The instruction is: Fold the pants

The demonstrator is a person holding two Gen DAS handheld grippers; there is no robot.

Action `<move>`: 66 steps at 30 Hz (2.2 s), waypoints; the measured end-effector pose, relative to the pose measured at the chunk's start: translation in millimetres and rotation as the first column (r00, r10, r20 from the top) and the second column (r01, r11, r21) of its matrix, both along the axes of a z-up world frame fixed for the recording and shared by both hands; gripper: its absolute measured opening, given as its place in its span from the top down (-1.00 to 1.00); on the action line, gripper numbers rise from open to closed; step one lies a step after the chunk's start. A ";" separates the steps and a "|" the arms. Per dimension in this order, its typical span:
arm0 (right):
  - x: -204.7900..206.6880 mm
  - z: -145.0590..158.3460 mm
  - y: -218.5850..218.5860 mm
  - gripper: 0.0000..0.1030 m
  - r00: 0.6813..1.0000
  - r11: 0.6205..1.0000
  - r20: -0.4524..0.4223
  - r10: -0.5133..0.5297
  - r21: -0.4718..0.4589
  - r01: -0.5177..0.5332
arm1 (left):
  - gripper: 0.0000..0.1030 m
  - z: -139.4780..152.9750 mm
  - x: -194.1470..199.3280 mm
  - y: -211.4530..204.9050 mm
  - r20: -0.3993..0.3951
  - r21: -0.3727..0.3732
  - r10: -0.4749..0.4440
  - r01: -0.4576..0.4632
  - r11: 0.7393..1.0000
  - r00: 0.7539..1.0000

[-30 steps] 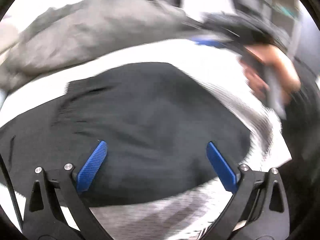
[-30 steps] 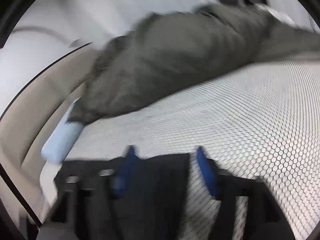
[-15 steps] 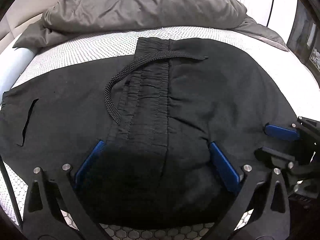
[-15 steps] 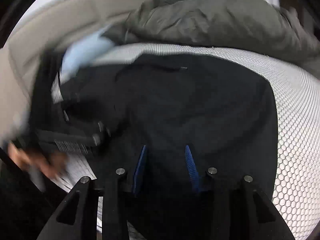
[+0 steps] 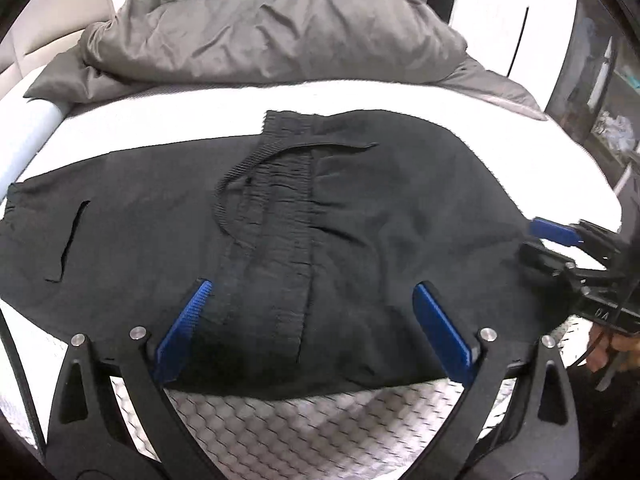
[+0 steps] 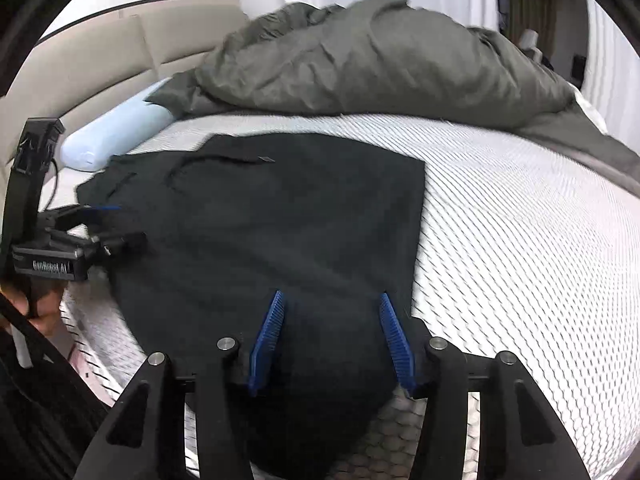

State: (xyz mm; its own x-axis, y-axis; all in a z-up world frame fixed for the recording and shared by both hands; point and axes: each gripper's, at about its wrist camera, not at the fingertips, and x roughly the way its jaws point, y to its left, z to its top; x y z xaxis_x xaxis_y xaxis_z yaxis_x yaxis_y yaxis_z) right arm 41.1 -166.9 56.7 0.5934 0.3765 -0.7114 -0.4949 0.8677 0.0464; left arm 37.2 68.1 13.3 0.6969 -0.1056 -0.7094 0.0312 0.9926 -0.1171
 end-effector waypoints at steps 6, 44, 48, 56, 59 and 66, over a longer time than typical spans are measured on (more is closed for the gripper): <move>-10.3 -14.8 73.4 0.00 0.989 0.987 -0.008 0.147 -0.063 -0.148 | -0.89 1.0 -4.4 -6.5 0.010 0.058 -0.010 0.009 0.998 1.000; 52.2 -34.8 50.5 0.56 0.996 0.981 -0.061 0.066 -0.180 -0.076 | -0.18 -6.5 64.8 -15.0 -0.074 0.092 -0.037 0.044 0.995 0.997; 53.6 -34.5 11.4 0.56 0.998 0.992 -0.056 0.002 -0.124 -0.009 | -0.31 -4.9 58.3 -7.8 -0.066 0.064 -0.014 0.018 0.998 0.998; 52.9 -7.4 16.8 0.16 0.998 0.998 0.008 0.059 -0.002 -0.059 | -0.36 32.9 42.7 -14.0 0.026 0.014 -0.006 0.006 1.000 1.000; 65.9 -1.2 45.4 0.09 0.992 0.992 -0.018 0.127 -0.016 -0.127 | -0.36 35.4 72.0 -34.3 -0.008 0.106 -0.048 0.049 0.993 0.999; 99.5 -47.0 87.0 0.10 0.980 0.967 -0.110 0.166 -0.179 -0.183 | -0.36 -8.8 114.0 -35.8 -0.097 0.194 -0.064 0.082 0.978 0.993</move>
State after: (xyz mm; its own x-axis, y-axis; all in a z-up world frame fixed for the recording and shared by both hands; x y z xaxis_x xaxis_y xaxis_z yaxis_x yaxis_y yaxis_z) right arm 140.6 -79.9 9.8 0.4581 0.3228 -0.8282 -0.6406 0.7659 -0.0558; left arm 151.2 32.3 4.5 0.6249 -0.0059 -0.7807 0.1031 0.9918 0.0751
